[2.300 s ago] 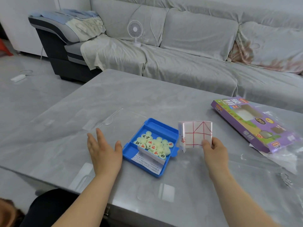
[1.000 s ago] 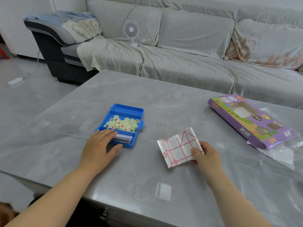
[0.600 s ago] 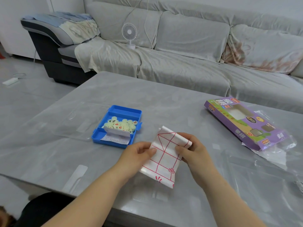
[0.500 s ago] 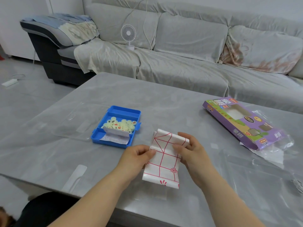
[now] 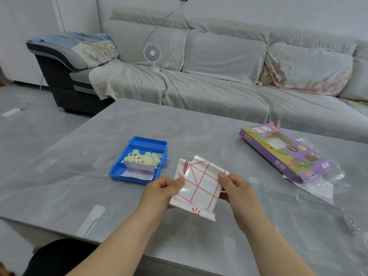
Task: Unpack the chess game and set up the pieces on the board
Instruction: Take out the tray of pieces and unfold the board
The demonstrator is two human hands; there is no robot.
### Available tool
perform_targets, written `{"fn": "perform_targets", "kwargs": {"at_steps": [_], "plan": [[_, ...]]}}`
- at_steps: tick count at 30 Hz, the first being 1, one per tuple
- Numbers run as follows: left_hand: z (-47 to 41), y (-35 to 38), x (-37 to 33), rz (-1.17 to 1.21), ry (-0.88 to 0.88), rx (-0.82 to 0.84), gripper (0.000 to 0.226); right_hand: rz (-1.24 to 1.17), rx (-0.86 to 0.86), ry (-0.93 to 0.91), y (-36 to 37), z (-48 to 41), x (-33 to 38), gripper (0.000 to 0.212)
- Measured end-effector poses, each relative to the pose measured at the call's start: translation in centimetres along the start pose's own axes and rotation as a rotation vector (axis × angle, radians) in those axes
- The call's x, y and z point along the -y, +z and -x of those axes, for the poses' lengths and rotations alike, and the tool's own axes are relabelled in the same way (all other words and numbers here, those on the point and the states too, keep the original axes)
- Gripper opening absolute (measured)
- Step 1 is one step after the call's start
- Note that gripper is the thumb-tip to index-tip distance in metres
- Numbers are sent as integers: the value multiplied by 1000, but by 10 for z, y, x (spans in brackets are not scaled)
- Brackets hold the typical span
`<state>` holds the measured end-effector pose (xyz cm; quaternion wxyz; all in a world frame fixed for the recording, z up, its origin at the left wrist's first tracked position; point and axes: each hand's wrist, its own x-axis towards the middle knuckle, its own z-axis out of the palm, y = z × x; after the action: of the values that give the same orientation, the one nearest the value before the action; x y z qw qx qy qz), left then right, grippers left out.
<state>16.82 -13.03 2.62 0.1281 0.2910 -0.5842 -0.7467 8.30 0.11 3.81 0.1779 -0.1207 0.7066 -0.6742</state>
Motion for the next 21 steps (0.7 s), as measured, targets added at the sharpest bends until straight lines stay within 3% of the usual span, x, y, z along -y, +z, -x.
{"fn": "perform_targets", "kwargs": {"at_steps": [4, 7, 10, 12, 14, 17, 19, 21], "plan": [[-10, -3, 0, 161, -7, -111, 19, -153, 42, -49, -11, -1, 0, 38], [-20, -14, -9, 260, -6, -169, 18, -187, 189, -1, -23, 0, 1, 44], [-28, -23, -19, 283, 46, -219, 14, 18, 293, 71, -31, 4, -2, 38], [-30, -22, -24, 234, 98, -229, 12, 208, 236, 34, -31, 4, -4, 45], [-25, -14, -27, 133, 150, -234, 14, 229, 101, -70, -25, 4, 3, 39], [-14, 5, -28, 99, 194, -141, 18, 270, 93, -249, -2, 8, 18, 18], [-5, 16, -27, 117, 183, -15, 13, 356, 154, -280, 13, 8, 20, 32], [1, 21, -28, 142, 147, 64, 13, 387, 170, -292, 22, 9, 20, 31]]}}
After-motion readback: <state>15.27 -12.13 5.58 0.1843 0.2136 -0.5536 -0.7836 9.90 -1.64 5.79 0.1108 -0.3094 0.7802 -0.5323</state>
